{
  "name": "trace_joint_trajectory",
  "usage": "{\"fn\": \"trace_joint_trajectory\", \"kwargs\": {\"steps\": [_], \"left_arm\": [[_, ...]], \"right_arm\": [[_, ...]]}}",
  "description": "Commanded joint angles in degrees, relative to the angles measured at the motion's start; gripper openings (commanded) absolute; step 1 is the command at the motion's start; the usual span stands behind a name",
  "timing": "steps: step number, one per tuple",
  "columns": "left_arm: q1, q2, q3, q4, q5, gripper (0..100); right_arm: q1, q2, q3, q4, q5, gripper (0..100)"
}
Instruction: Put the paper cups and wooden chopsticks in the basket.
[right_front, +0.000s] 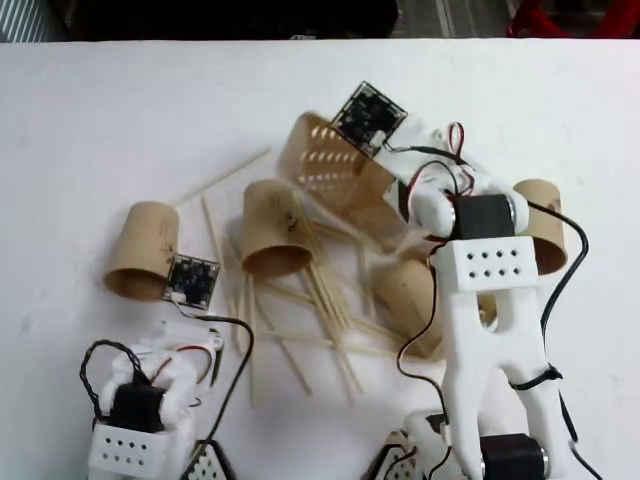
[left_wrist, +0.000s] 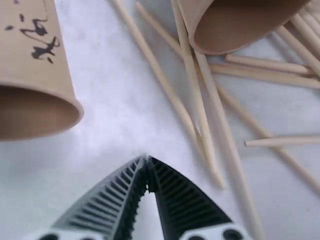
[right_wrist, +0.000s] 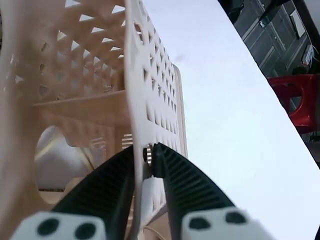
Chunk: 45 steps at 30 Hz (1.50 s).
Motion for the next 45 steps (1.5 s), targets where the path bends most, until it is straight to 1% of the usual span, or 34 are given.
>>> {"fn": "trace_joint_trajectory", "kwargs": {"steps": [1, 6, 15, 17, 21, 24, 26, 32, 37, 41, 45], "left_arm": [[0.3, -0.6, -0.3, 0.3, -0.4, 2], [0.3, -0.6, -0.3, 0.3, -0.4, 2], [0.3, -0.6, -0.3, 0.3, -0.4, 2], [0.3, -0.6, -0.3, 0.3, -0.4, 2], [0.4, -0.6, -0.3, 0.3, -0.4, 2], [0.5, -0.6, -0.3, 0.3, -0.4, 2], [0.5, -0.6, -0.3, 0.3, -0.4, 2], [0.5, -0.6, -0.3, 0.3, -0.4, 2], [0.4, -0.6, -0.3, 0.3, -0.4, 2], [0.4, -0.6, -0.3, 0.3, -0.4, 2], [0.4, -0.6, -0.3, 0.3, -0.4, 2]], "right_arm": [[-1.0, -3.0, -4.5, 2.6, 0.0, 2.0], [-0.1, -1.4, -4.8, 0.7, 0.1, 2.0], [8.4, 13.3, -6.9, -10.9, -0.5, 2.6], [10.4, 16.7, -9.6, -11.0, -2.1, 6.3], [14.3, 22.2, -16.9, -10.8, -8.9, 16.6], [15.3, 24.1, -20.7, -9.6, -11.5, 21.9], [15.0, 24.1, -23.2, -6.5, -12.7, 24.0], [10.7, 23.5, -33.6, 4.5, -12.8, 24.1], [6.4, 24.0, -40.9, 10.8, -17.7, 24.1], [1.5, 24.1, -41.2, 11.8, -18.5, 24.1], [-2.0, 26.9, -41.8, 11.4, -21.3, 24.1]]}}
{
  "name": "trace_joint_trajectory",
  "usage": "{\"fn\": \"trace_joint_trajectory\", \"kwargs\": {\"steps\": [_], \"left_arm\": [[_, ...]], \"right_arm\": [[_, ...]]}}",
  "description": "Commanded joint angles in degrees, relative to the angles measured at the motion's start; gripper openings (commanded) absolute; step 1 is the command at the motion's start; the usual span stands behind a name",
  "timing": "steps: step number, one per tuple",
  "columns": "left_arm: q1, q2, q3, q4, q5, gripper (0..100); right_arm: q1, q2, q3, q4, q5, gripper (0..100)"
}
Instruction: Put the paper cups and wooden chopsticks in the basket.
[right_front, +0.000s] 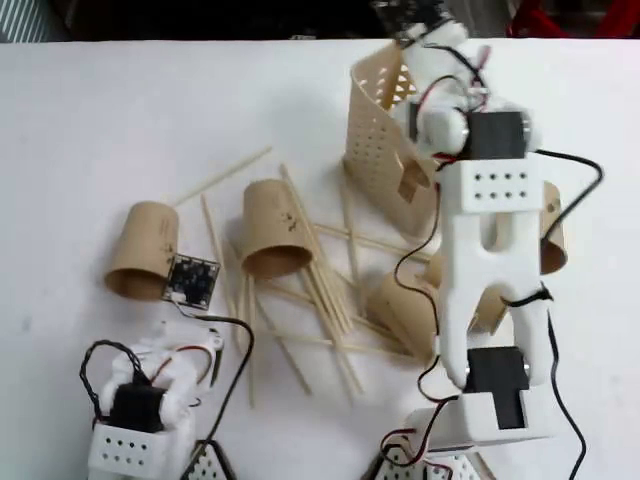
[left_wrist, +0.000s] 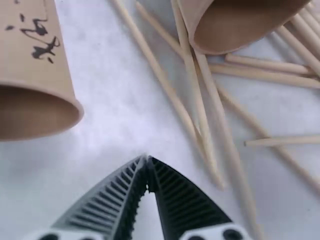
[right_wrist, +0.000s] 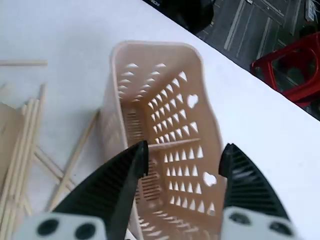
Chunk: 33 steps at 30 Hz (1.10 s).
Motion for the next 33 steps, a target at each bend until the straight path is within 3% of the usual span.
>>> {"fn": "trace_joint_trajectory", "kwargs": {"steps": [1, 11, 14, 19, 33], "left_arm": [[0.4, -0.6, -0.3, 0.3, -0.4, 2], [0.4, -0.6, -0.3, 0.3, -0.4, 2], [0.4, -0.6, -0.3, 0.3, -0.4, 2], [0.4, -0.6, -0.3, 0.3, -0.4, 2], [0.4, -0.6, -0.3, 0.3, -0.4, 2]], "right_arm": [[-2.9, 2.3, -3.3, 0.0, -1.4, 24.1], [-4.2, 19.1, -15.4, 0.4, -1.6, 23.6], [-4.3, 23.2, -18.5, 0.5, -1.0, 14.5], [-7.7, 26.1, -20.7, 5.8, 12.0, 2.0], [-9.2, 26.1, -29.1, 23.5, 23.0, 2.1]]}}
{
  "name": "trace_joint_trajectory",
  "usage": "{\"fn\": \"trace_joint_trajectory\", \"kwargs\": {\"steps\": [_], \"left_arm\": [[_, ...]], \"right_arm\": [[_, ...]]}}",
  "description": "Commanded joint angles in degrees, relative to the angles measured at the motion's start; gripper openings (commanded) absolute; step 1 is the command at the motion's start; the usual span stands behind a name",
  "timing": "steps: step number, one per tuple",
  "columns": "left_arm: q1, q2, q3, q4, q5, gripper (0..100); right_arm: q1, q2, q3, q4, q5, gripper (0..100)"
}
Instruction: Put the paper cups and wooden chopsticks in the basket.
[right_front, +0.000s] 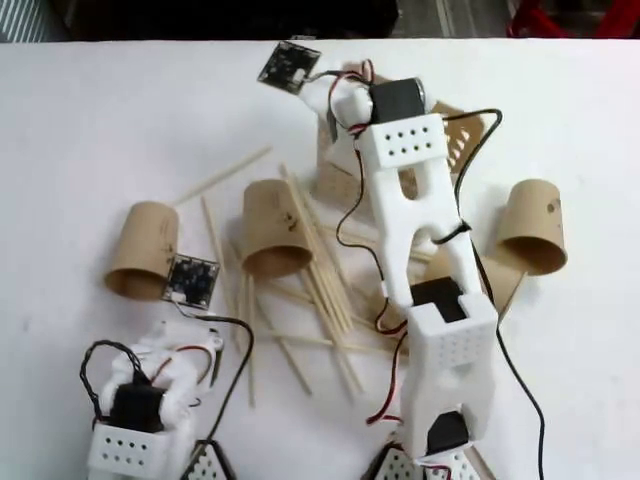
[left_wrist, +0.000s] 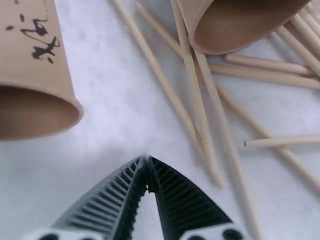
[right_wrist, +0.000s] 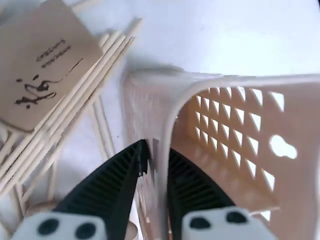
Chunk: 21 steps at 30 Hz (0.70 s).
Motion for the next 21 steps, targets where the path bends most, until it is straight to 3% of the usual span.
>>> {"fn": "trace_joint_trajectory", "kwargs": {"steps": [1, 10, 17, 21], "left_arm": [[0.4, -0.6, -0.3, 0.3, -0.4, 2], [0.4, -0.6, -0.3, 0.3, -0.4, 2], [0.5, -0.6, -0.3, 0.3, -0.4, 2], [0.5, -0.6, -0.3, 0.3, -0.4, 2]], "right_arm": [[-0.1, -1.2, -2.8, 2.5, 2.5, 2.1], [0.1, -2.2, -2.8, 2.9, 2.2, 2.7], [0.3, -10.2, -2.2, 2.9, -9.1, 22.0], [0.2, -16.8, -2.1, 2.9, -10.8, 22.5]]}}
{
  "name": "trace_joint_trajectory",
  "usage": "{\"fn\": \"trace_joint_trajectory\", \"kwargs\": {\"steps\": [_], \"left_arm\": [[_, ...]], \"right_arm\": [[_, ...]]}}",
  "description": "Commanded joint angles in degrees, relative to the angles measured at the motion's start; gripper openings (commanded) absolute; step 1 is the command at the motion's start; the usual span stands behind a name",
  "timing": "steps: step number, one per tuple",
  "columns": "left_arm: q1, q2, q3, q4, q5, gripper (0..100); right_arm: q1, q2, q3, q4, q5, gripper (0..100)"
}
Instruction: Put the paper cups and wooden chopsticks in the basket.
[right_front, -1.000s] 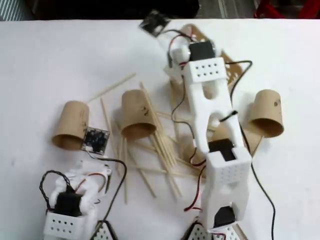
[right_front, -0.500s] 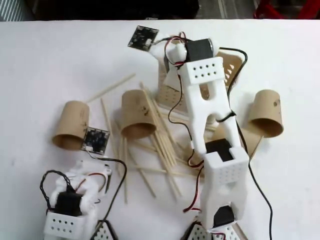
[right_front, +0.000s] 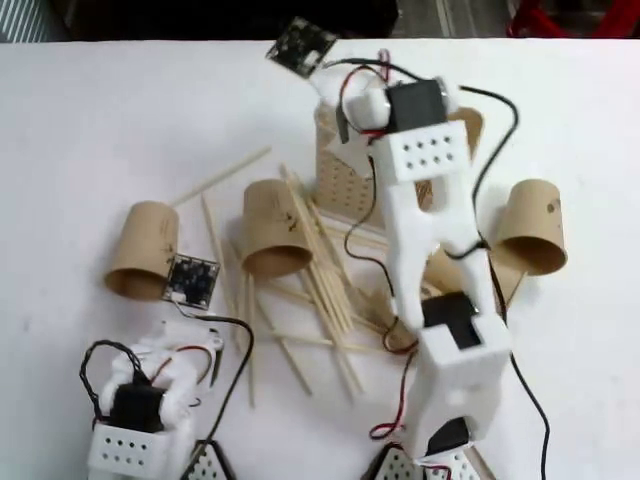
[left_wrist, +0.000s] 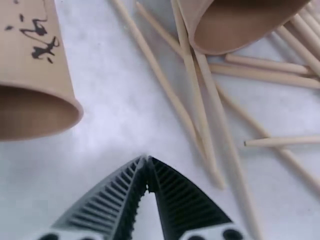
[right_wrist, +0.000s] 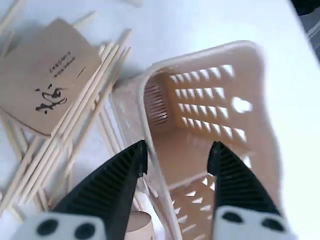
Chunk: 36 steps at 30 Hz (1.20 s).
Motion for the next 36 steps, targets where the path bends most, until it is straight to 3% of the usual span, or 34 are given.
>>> {"fn": "trace_joint_trajectory", "kwargs": {"steps": [1, 7, 14, 21, 28, 36], "left_arm": [[0.5, -0.6, -0.3, 0.3, -0.4, 2], [0.4, -0.6, -0.3, 0.3, -0.4, 2], [0.4, -0.6, -0.3, 0.3, -0.4, 2], [0.4, -0.6, -0.3, 0.3, -0.4, 2], [0.4, -0.6, -0.3, 0.3, -0.4, 2], [0.4, -0.6, -0.3, 0.3, -0.4, 2]], "right_arm": [[0.3, -8.8, -1.9, 0.5, -1.2, 22.5], [4.8, -19.4, 6.6, 0.6, -1.3, 22.5], [16.6, -33.6, 25.0, 0.2, -0.4, 22.7], [28.4, -40.0, 40.5, -0.6, 16.2, 22.9], [37.6, -40.0, 57.0, -15.7, 26.9, 22.9], [41.2, -40.0, 75.8, -36.0, 35.7, 22.9]]}}
